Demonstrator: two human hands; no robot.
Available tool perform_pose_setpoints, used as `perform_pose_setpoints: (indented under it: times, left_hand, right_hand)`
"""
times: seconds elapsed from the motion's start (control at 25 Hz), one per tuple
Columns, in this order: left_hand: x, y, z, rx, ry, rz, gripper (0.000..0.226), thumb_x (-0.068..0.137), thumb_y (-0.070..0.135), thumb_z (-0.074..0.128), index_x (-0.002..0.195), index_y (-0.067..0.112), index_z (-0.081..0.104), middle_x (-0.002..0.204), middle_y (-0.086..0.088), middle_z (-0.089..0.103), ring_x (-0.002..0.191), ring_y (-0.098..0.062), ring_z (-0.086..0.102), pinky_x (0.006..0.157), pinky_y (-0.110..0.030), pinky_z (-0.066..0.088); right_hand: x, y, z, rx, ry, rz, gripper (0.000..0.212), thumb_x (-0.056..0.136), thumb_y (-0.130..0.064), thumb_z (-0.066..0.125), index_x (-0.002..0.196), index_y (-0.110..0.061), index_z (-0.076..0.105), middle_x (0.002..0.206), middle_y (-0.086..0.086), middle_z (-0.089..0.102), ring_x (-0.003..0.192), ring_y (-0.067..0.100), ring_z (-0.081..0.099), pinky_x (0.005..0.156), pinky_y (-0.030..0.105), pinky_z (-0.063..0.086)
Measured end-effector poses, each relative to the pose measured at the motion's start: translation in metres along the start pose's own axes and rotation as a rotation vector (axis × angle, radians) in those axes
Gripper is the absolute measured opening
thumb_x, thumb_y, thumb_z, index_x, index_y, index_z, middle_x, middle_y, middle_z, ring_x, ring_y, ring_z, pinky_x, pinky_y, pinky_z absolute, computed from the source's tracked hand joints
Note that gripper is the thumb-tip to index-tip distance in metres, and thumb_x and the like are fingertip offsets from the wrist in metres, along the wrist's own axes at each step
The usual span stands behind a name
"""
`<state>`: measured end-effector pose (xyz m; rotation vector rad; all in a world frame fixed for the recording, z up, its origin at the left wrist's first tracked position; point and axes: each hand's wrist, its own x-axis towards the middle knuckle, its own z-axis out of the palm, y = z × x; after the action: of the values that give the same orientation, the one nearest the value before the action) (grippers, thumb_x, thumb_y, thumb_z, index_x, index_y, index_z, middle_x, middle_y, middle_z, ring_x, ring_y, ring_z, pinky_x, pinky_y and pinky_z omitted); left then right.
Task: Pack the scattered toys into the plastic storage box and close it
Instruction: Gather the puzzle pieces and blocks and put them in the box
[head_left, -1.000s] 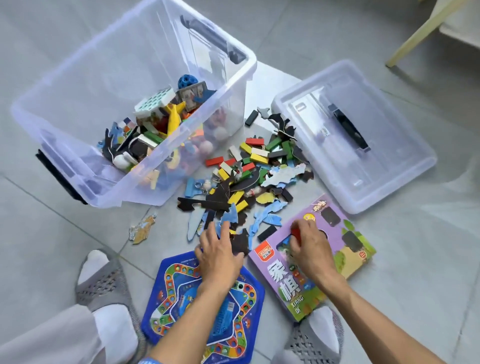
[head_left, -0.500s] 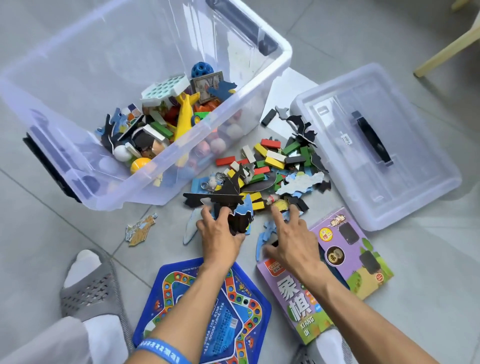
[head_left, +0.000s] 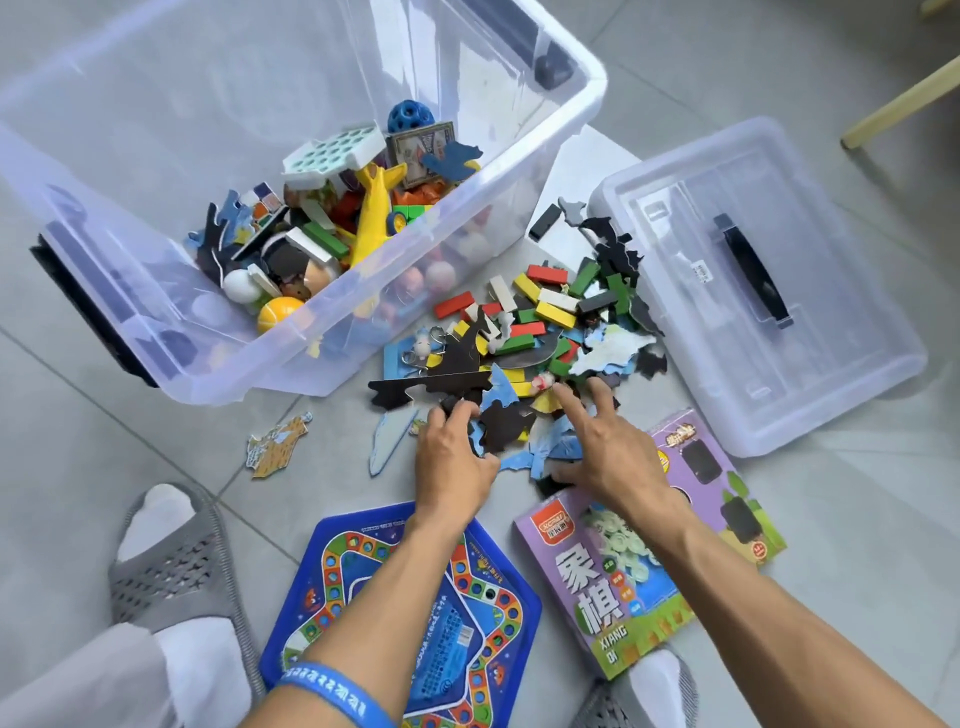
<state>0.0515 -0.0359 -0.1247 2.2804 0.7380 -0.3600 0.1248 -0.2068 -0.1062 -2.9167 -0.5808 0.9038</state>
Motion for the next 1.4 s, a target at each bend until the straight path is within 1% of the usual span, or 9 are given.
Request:
perform_pose_setpoints:
  times: [0.12,0.28,0.36,0.52,0.64,0.8,0.96,1.28,1.4]
  left_hand:
    - [-0.007,0.003,0.005,0.016,-0.026,0.014,0.063,0.072,0.012,0.077,0.127,0.024,0.049,0.117,-0.006,0.043,0.106,-0.026,0.050,0.086,-0.030,0.045]
    - [-0.002,0.004,0.004,0.023,-0.032,-0.021,0.054,0.073,0.013,0.073,0.120,0.024,0.049,0.116,-0.005,0.043,0.102,-0.025,0.051,0.084,-0.029,0.044]
    - [-0.003,0.005,0.004,0.032,-0.010,-0.020,0.048,0.071,0.013,0.072,0.111,0.023,0.049,0.111,-0.004,0.043,0.098,-0.026,0.050,0.081,-0.030,0.043]
    - [-0.002,0.006,0.003,0.027,-0.034,-0.048,0.045,0.069,0.013,0.073,0.103,0.025,0.046,0.107,-0.003,0.041,0.094,-0.025,0.052,0.078,-0.030,0.045]
    - [-0.001,0.008,0.001,-0.022,-0.046,-0.061,0.047,0.069,0.012,0.074,0.104,0.025,0.046,0.107,-0.002,0.042,0.091,-0.024,0.052,0.073,-0.028,0.043]
    - [0.001,0.003,0.000,-0.060,-0.054,-0.061,0.055,0.069,0.010,0.073,0.114,0.027,0.047,0.111,-0.001,0.042,0.093,-0.021,0.050,0.072,-0.025,0.040]
    - [-0.004,0.000,0.004,0.128,-0.025,0.069,0.060,0.076,0.009,0.071,0.130,0.023,0.048,0.119,-0.007,0.041,0.107,-0.027,0.051,0.087,-0.032,0.048]
    - [-0.001,0.012,0.001,0.054,-0.012,-0.085,0.051,0.072,0.021,0.075,0.113,0.019,0.044,0.110,-0.011,0.050,0.099,-0.030,0.054,0.078,-0.032,0.043]
    - [0.001,0.009,-0.005,0.030,-0.019,-0.080,0.047,0.074,0.020,0.074,0.110,0.021,0.044,0.106,-0.009,0.053,0.093,-0.027,0.053,0.072,-0.028,0.037]
  right_hand:
    - [0.000,-0.008,0.000,0.017,0.034,-0.060,0.074,0.076,-0.049,0.075,0.134,-0.029,0.034,0.128,0.002,0.036,0.079,0.029,0.063,0.056,0.035,0.048]
    - [-0.008,-0.004,0.010,-0.049,0.006,-0.102,0.081,0.071,-0.042,0.078,0.134,-0.031,0.028,0.134,0.003,0.030,0.076,0.029,0.062,0.056,0.039,0.053]
    - [-0.006,-0.004,0.014,-0.096,0.036,-0.125,0.069,0.075,-0.029,0.075,0.129,-0.029,0.032,0.126,0.004,0.037,0.068,0.029,0.058,0.051,0.038,0.050]
    - [-0.005,-0.005,0.018,-0.146,0.055,-0.199,0.040,0.084,-0.029,0.068,0.114,-0.021,0.043,0.106,0.003,0.043,0.063,0.027,0.056,0.046,0.035,0.041]
    - [0.001,-0.005,0.010,-0.133,0.035,-0.227,0.045,0.083,-0.037,0.069,0.116,-0.019,0.043,0.111,0.003,0.040,0.079,0.026,0.055,0.051,0.036,0.041]
    - [0.011,-0.007,0.001,-0.150,0.009,-0.318,0.048,0.080,-0.037,0.072,0.111,-0.019,0.040,0.108,0.000,0.043,0.077,0.025,0.057,0.052,0.038,0.045]
    - [0.005,-0.009,0.001,-0.077,-0.017,-0.300,0.040,0.085,-0.034,0.064,0.116,-0.017,0.045,0.110,0.001,0.051,0.082,0.028,0.062,0.058,0.037,0.043]
    - [0.003,-0.022,0.010,-0.004,0.092,-0.121,0.035,0.087,-0.027,0.051,0.115,-0.008,0.044,0.087,0.006,0.058,0.066,0.031,0.055,0.056,0.039,0.043]
    - [0.003,-0.023,0.006,0.338,0.129,-0.063,0.020,0.086,-0.025,0.051,0.102,-0.013,0.050,0.073,0.008,0.060,0.061,0.030,0.051,0.053,0.038,0.038]
